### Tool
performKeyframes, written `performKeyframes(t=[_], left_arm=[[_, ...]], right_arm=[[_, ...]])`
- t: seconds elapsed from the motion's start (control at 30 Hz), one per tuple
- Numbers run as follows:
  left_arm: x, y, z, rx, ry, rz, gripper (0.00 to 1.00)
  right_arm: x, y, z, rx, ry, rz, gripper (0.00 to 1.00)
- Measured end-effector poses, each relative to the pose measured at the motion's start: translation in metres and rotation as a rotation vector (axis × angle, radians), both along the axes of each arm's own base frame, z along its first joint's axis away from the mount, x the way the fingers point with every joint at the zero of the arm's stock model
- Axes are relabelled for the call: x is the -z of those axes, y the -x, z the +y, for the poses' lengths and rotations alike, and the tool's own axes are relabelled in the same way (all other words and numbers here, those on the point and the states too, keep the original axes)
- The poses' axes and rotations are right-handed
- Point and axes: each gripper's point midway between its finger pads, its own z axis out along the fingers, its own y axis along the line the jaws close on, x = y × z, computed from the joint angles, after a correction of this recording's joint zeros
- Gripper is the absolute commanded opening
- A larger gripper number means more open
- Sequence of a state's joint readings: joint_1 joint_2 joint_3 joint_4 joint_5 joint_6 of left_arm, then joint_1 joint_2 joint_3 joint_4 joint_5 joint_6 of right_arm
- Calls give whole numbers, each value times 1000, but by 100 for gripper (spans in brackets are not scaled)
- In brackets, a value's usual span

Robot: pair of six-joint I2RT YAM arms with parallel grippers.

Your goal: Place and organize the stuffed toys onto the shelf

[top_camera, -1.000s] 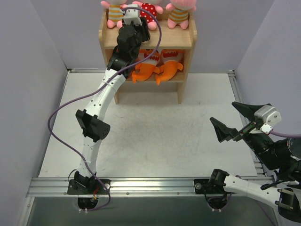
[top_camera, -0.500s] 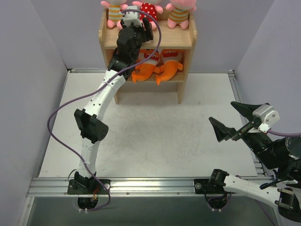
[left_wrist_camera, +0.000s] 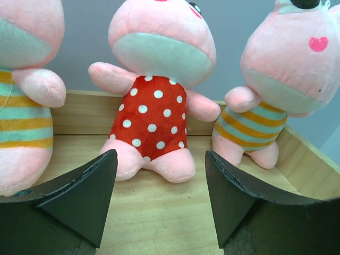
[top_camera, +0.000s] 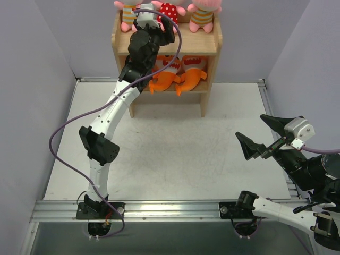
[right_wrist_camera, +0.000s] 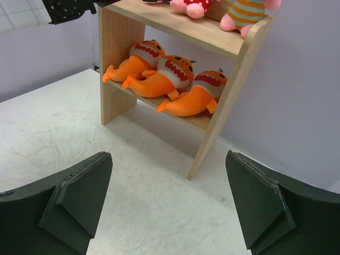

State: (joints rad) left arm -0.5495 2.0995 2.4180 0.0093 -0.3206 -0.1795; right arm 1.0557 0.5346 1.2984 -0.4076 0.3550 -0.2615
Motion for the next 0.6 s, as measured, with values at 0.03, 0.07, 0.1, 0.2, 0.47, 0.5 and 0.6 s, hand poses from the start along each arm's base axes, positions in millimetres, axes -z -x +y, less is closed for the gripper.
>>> performKeyframes(t=[0.03, 0.07, 0.1, 0.2, 0.47, 0.5, 0.6], left_arm=[[-3, 2, 0, 1, 3, -5, 76], [-4, 3, 1, 2, 4, -7, 76], [-6, 5, 0, 4, 6, -10, 76], [-7, 8, 1, 6, 6, -11, 78], [-3, 29, 4, 24, -30, 13, 85], [-3, 35, 7, 24, -38, 16, 86], [-2, 57, 18, 25, -69, 26, 88]], right_arm=[[0, 0, 0, 0, 0, 0, 91], [0, 0, 0, 0, 0, 0, 91], [0, 0, 0, 0, 0, 0, 91], [0, 0, 0, 0, 0, 0, 91], [2, -3, 3, 7, -3, -1, 92], [3, -3, 3, 9, -1, 1, 92], [7, -7, 4, 25, 3, 6, 96]])
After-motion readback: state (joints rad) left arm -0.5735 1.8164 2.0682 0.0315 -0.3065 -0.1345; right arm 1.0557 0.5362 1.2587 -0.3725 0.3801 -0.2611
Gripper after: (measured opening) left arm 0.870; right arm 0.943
